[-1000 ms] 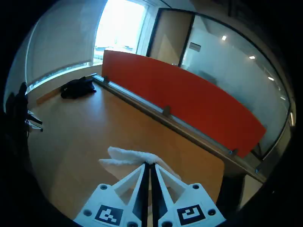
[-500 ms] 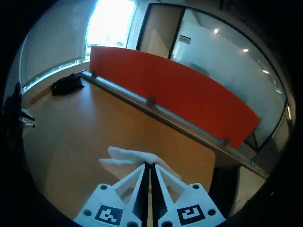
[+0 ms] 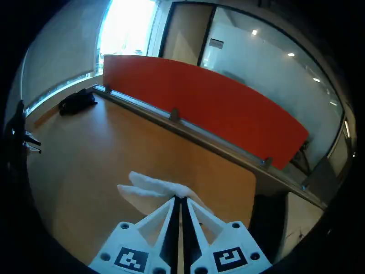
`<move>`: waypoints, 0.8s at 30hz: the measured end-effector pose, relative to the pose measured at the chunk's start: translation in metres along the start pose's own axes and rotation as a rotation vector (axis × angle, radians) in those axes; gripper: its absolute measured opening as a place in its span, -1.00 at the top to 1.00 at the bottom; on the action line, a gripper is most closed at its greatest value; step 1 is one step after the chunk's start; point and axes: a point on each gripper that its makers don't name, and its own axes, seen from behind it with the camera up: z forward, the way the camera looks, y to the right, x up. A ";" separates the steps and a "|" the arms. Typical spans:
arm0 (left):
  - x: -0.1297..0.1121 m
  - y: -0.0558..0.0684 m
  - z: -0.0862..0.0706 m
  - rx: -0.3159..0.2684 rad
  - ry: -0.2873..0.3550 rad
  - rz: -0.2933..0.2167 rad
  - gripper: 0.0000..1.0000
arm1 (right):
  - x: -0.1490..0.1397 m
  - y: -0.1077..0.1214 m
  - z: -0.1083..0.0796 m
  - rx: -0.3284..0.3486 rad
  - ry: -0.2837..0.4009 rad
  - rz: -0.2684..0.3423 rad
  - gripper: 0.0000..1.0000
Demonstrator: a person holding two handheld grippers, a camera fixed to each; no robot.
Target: Fold towel
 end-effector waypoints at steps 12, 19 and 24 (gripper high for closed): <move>0.001 0.008 -0.002 -0.020 -0.001 0.024 -0.86 | -0.046 0.008 -0.034 -0.035 -0.041 0.031 0.95; -0.002 0.013 -0.003 -0.032 -0.007 0.038 -0.86 | -0.091 0.002 -0.052 -0.053 -0.090 0.063 0.95; -0.005 0.014 -0.003 -0.037 -0.010 0.043 -0.86 | -0.117 -0.008 -0.060 -0.060 -0.117 0.086 0.95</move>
